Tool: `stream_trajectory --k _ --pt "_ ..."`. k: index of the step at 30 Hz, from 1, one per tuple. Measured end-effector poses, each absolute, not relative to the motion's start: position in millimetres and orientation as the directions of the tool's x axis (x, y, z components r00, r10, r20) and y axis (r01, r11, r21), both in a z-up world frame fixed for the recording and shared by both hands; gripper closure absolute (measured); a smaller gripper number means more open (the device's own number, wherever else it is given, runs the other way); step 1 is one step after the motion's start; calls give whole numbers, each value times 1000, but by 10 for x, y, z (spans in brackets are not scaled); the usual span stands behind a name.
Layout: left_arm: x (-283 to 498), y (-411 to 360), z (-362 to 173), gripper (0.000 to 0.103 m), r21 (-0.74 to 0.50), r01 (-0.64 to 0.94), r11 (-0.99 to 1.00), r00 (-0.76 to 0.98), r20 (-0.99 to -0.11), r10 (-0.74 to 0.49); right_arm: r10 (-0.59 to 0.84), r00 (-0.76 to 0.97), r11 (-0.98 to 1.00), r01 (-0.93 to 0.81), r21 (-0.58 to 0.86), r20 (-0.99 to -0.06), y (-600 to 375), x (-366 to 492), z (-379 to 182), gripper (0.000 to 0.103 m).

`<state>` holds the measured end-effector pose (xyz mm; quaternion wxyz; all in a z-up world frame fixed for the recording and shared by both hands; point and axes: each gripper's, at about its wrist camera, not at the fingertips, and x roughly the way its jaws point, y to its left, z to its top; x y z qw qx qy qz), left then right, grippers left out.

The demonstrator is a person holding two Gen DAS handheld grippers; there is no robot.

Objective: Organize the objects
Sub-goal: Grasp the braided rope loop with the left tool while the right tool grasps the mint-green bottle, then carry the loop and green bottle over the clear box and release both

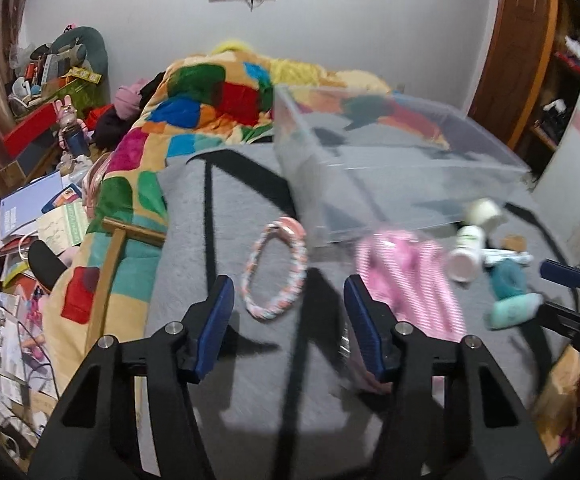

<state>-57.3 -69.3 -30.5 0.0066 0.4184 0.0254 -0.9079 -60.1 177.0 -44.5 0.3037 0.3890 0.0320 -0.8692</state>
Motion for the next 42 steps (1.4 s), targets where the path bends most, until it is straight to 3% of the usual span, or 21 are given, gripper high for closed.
stream_trajectory --k 4,8,12,14,16,23,34,42 --pt "-743 -740 -431 47 -19 36 -999 -622 -783 -7 -506 -481 -797 578 175 -715 1682 -637 -514 47" --pt "-850 -725 -542 56 -1 39 -999 -601 -799 -22 -484 -467 -790 596 141 -740 1585 -623 -589 58" --pt "-817 -685 -519 89 3 26 -1000 -607 -794 -18 -489 -454 -781 608 142 -745 1619 -575 -608 73" --pt "-766 -685 -511 96 10 33 -999 -615 -788 -28 -493 -453 -776 614 141 -743 1630 -543 -601 80" --pt "-706 -677 -494 97 3 36 -999 -624 -781 -24 -494 -457 -774 619 134 -739 1640 -495 -590 88" --pt "-358 -605 -227 97 -20 30 -999 -689 -725 -6 -494 -485 -783 609 127 -722 1714 -381 -548 89" --pt "-375 -463 459 97 -46 -22 -999 -809 -586 45 -509 -626 -823 555 122 -591 1793 -605 6 89" --pt "-925 -344 432 97 -52 -64 -997 -769 -634 83 -457 -664 -864 489 118 -592 1684 -1249 168 89"
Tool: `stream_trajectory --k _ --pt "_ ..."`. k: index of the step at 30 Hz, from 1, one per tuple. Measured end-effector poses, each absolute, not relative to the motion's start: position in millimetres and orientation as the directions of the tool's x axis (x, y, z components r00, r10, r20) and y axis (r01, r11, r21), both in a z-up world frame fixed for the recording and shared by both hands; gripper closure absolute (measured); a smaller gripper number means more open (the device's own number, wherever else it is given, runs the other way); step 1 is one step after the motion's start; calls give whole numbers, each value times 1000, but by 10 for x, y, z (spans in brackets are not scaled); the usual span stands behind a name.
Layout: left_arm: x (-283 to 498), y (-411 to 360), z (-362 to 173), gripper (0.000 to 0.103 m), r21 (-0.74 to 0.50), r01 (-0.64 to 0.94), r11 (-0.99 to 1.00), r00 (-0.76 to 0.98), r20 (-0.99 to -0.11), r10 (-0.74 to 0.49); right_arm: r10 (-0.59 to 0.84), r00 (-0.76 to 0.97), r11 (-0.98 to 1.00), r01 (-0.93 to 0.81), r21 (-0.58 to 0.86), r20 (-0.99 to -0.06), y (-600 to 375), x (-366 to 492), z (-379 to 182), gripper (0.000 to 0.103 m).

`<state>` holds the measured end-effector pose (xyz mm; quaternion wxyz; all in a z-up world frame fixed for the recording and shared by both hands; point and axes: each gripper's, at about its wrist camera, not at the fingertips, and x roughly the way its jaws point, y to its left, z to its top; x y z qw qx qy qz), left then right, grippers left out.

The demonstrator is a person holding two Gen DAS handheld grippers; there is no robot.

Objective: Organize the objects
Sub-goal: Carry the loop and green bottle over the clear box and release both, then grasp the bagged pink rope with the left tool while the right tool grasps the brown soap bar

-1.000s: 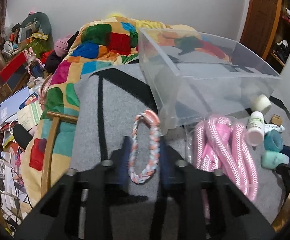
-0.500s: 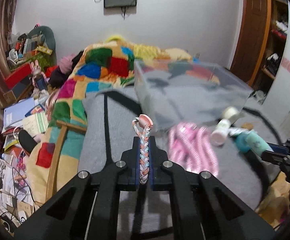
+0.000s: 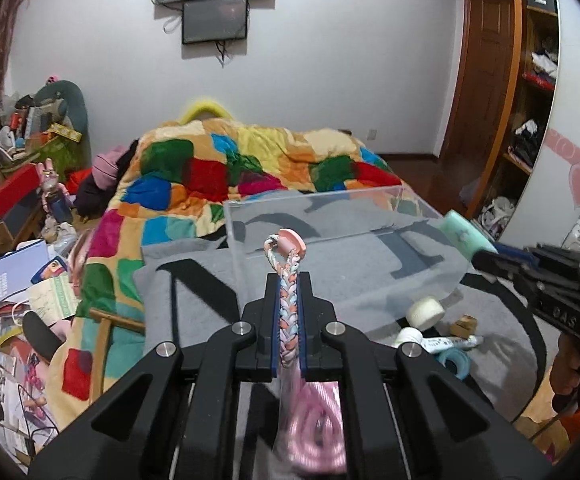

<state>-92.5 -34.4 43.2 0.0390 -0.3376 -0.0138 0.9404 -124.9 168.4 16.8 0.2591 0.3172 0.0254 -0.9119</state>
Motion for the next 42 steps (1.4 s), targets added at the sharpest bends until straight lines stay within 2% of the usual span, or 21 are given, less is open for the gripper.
stream_trajectory --k 7,19,23,28,30,34,36,42 --pt "-1375 -264 171 97 -97 -99 -990 -680 -720 139 -431 -614 -871 475 126 -661 1503 -1763 52 89" --pt "-1591 -45 24 96 -60 -132 -989 -626 -769 130 -389 -547 -870 482 102 -741 1309 -2024 -168 88" --pt "-1571 -53 27 81 -66 -133 -989 -624 -769 136 -387 -538 -871 479 107 -748 1311 -2016 -180 88" --pt "-1371 -67 171 55 -41 -132 -990 -670 -733 119 -402 -550 -870 479 118 -732 1401 -1922 -100 77" --pt "-1278 -58 232 42 -27 -136 -990 -686 -718 114 -414 -559 -867 483 123 -718 1453 -1860 -42 74" --pt "-1060 -39 294 28 5 -141 -990 -708 -700 97 -414 -590 -870 481 110 -693 1591 -1697 53 65" --pt "-971 -25 274 15 16 -142 -990 -709 -699 91 -410 -603 -872 479 101 -684 1667 -1599 72 62" --pt "-755 48 54 8 40 -188 -981 -669 -737 99 -378 -622 -883 465 65 -686 1872 -1345 -2 51"
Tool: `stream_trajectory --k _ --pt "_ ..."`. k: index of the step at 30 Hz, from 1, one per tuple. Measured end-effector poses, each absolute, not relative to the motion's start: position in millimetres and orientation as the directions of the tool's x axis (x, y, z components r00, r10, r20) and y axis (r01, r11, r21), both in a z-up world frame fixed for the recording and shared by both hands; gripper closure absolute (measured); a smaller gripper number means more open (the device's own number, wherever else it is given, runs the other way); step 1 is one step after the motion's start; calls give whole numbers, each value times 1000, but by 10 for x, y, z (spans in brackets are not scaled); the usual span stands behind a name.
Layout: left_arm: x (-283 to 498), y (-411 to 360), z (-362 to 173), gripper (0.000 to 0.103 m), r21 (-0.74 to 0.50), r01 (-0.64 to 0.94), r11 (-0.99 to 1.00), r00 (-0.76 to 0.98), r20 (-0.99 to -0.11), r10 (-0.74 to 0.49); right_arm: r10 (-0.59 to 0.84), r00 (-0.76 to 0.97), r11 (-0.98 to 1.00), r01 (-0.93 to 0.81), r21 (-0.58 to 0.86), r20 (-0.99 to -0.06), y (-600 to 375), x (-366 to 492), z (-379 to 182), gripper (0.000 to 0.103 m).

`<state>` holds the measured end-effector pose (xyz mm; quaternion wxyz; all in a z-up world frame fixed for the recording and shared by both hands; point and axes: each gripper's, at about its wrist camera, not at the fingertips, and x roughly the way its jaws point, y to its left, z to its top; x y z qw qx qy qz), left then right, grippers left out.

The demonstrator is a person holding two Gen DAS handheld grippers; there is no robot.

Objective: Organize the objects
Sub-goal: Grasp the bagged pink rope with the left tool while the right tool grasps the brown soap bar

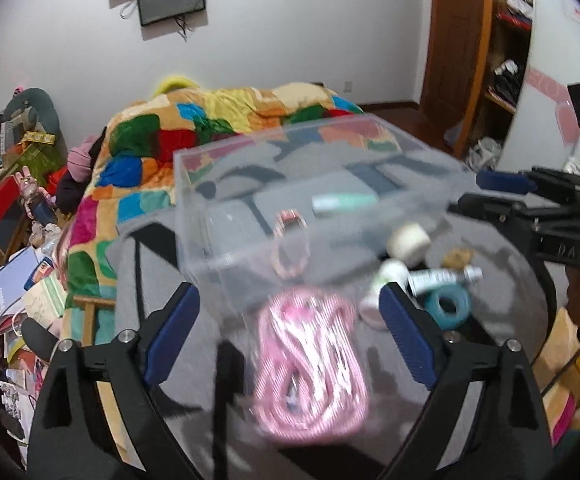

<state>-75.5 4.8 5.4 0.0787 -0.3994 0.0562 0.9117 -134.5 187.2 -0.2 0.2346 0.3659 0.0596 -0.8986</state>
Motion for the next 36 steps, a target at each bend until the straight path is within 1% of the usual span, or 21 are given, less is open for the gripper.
stream_trajectory --k 5,10,11,15,16,17,18,19,20,21,30,36 --pt "-708 102 -229 8 50 -210 -977 -615 -783 92 -348 -599 -891 449 58 -721 1984 -1248 -210 51" --pt "-758 62 -532 8 -1 -184 -983 -539 -836 102 -365 -528 -891 437 123 -767 2032 -1307 -463 51" --pt "-767 42 -561 6 -18 -176 -984 -539 -835 111 -366 -519 -891 436 129 -772 2021 -1315 -502 51" --pt "-791 -14 -568 7 -42 -136 -990 -574 -811 113 -392 -494 -884 435 170 -776 1997 -1324 -600 51" --pt "-790 -6 -571 8 -39 -132 -990 -580 -807 109 -397 -492 -885 429 181 -775 2006 -1334 -604 51" --pt "-774 6 -569 15 -31 -132 -991 -590 -800 104 -402 -491 -885 426 190 -773 2017 -1340 -609 52" --pt "-751 23 -561 25 -27 -138 -990 -600 -793 105 -410 -489 -882 427 199 -770 2026 -1330 -615 56" --pt "-728 35 -552 30 -31 -148 -989 -605 -788 115 -421 -484 -878 431 209 -767 2031 -1324 -616 62" --pt "-704 44 -546 36 -30 -151 -988 -610 -783 117 -429 -482 -874 435 216 -764 2033 -1313 -612 64" --pt "-673 48 -543 38 -23 -150 -988 -618 -778 112 -431 -483 -873 437 216 -762 2029 -1302 -611 65" --pt "-429 -43 -437 43 -57 -129 -990 -659 -741 128 -411 -530 -887 421 191 -742 2094 -1135 -534 66" --pt "-282 -123 -184 43 -60 -108 -992 -714 -690 120 -427 -570 -885 422 196 -702 2142 -1055 -337 66"
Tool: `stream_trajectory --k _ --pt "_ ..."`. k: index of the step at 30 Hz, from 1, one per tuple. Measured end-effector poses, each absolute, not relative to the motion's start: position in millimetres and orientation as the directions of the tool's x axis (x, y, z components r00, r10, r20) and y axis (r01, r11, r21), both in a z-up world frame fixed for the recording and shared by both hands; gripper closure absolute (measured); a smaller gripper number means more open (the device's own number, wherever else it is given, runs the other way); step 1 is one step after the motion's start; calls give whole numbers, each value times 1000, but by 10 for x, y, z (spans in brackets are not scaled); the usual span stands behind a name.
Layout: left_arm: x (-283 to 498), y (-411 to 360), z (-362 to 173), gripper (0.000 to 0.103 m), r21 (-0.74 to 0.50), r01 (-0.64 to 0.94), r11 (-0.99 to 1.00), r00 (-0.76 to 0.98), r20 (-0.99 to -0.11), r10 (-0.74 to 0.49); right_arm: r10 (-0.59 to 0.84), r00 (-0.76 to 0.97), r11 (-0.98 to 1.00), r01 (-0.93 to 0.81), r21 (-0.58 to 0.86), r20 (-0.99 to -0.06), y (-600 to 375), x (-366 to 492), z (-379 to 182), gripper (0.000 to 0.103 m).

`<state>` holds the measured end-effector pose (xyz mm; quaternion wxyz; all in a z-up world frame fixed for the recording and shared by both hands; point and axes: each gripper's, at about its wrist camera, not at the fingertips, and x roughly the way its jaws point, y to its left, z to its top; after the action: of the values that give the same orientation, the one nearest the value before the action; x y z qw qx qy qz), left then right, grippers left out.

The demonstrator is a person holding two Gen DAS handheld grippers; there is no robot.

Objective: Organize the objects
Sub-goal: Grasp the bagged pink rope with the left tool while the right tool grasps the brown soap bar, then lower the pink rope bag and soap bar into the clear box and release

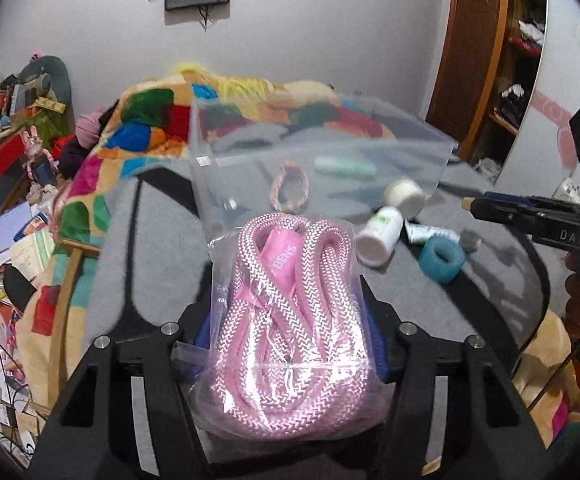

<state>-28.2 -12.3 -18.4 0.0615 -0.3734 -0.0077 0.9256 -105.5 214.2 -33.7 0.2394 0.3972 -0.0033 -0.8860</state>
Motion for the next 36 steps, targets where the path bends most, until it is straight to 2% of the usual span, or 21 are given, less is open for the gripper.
stream_trajectory --k 11,19,33,34,35,36 --pt "-498 -248 418 43 -89 -85 -992 -798 -590 121 -454 -646 -879 436 192 -614 2063 -1110 104 66" --pt "-1036 -216 455 43 -104 -89 -991 -758 -639 135 -458 -654 -875 451 175 -602 1790 -1387 238 66" --pt "-1791 -190 126 43 -75 -40 -996 -675 -733 82 -405 -564 -878 460 133 -720 1302 -2068 -91 66" --pt "-1811 -176 121 49 -68 -39 -997 -675 -734 77 -406 -559 -877 461 135 -723 1288 -2085 -107 66" --pt "-1836 -160 113 71 -65 -47 -997 -669 -739 79 -406 -556 -876 463 136 -725 1274 -2094 -121 66" --pt "-1874 -152 98 79 -61 -48 -997 -656 -751 77 -405 -553 -876 462 136 -728 1258 -2112 -139 66"
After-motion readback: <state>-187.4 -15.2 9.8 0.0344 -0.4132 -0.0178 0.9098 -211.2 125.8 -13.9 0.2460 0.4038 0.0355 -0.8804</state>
